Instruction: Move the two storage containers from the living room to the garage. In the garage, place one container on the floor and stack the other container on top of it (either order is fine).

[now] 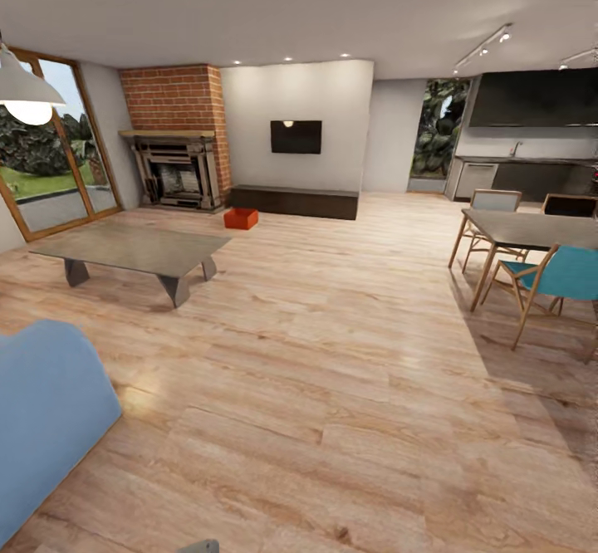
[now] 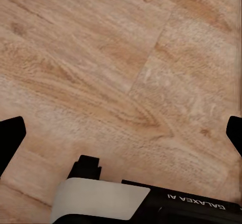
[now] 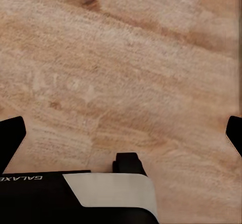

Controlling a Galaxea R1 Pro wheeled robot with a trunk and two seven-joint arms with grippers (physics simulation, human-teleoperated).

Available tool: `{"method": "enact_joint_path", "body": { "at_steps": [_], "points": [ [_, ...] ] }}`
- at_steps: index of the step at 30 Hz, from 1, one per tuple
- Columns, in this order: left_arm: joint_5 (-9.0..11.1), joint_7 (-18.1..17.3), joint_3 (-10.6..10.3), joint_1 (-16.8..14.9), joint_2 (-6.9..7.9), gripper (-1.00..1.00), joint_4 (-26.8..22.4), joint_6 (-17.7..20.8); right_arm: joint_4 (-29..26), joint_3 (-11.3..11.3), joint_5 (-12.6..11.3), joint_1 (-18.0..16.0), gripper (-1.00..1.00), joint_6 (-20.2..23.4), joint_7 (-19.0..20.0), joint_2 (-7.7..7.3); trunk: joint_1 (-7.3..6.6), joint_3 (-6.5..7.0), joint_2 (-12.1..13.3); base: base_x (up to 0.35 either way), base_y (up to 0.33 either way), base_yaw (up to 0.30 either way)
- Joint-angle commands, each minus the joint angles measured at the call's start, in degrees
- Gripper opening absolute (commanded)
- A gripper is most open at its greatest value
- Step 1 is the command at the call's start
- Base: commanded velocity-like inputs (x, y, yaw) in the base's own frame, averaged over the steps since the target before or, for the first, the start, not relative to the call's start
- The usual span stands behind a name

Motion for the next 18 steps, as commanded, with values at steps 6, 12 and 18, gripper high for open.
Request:
{"method": "enact_joint_path", "body": {
  "at_steps": [6,12,18],
  "points": [
    [0.31,0.12,0.14,-0.02,-0.03,1.00,-0.01,-0.07,0.14,0.66,-0.52,-0.06,1.00,-0.26,0.00,-0.02,0.03,-0.06,-0.03,0.338,0.000,-0.021],
    [0.31,0.12,0.14,-0.02,0.00,1.00,-0.01,-0.07,0.14,0.68,-0.46,-0.06,1.00,-0.26,-0.03,-0.05,0.03,-0.06,-0.03,0.338,0.000,-0.002],
    [0.37,0.12,0.14,-0.02,0.03,1.00,-0.01,-0.07,0.14,0.68,-0.45,-0.06,1.00,-0.26,-0.01,-0.06,0.03,-0.06,-0.03,0.338,0.000,0.000]
  ]
}}
